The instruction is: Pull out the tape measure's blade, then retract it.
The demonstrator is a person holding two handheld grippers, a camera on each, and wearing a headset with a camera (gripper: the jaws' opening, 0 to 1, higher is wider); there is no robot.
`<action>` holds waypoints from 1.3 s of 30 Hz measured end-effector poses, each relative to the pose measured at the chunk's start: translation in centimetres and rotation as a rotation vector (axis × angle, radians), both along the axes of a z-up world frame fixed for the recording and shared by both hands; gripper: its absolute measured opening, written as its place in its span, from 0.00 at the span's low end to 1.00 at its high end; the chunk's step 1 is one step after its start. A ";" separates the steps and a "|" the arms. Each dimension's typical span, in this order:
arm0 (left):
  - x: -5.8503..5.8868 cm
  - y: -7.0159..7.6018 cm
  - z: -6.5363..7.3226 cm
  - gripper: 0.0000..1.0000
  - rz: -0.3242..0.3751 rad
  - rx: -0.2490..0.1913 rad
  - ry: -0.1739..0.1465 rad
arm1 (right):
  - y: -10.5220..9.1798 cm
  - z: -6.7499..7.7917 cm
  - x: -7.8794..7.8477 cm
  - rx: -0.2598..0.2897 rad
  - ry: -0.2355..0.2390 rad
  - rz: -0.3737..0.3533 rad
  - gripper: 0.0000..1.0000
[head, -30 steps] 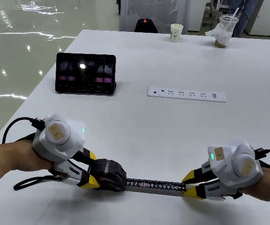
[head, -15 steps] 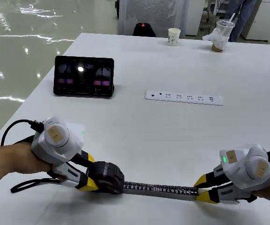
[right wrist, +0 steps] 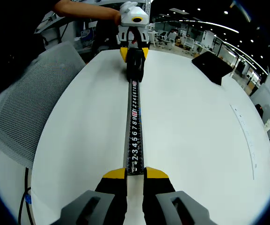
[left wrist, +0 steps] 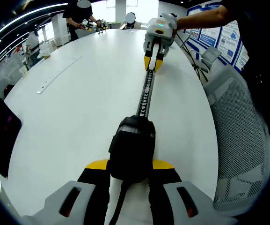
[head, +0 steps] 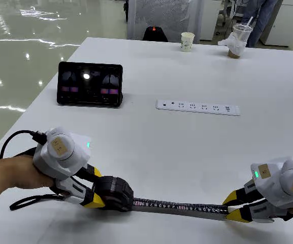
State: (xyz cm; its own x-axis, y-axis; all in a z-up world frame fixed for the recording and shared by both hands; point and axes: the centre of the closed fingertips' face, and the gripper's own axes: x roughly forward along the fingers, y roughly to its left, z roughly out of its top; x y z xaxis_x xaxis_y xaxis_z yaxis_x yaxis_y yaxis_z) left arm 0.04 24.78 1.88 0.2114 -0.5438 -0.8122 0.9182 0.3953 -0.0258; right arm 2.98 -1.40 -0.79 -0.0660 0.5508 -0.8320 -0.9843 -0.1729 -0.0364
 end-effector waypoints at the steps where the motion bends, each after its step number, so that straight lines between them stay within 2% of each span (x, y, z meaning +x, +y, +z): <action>1: 0.0 0.0 0.0 0.26 -0.001 0.001 0.000 | -0.1 0.1 0.0 -0.003 -0.001 -0.001 0.08; 16: 0.0 -0.2 0.1 0.26 -0.003 0.010 -0.008 | -0.5 -0.3 0.0 -0.021 0.011 -0.019 0.09; 22: 0.0 -0.1 0.0 0.26 -0.012 0.027 -0.018 | -0.4 -0.3 -0.1 -0.031 0.017 -0.021 0.10; 29: 0.0 -0.2 0.1 0.26 -0.039 0.069 -0.025 | -0.4 -0.4 -0.1 -0.065 0.004 0.009 0.11; 35: 0.1 -0.2 0.1 0.26 -0.064 0.094 -0.034 | -0.3 -0.4 -0.1 -0.083 -0.004 -0.001 0.12; 39: 0.2 -0.2 0.0 0.26 -0.067 0.101 -0.036 | -0.2 -0.5 -0.2 -0.101 -0.038 0.030 0.14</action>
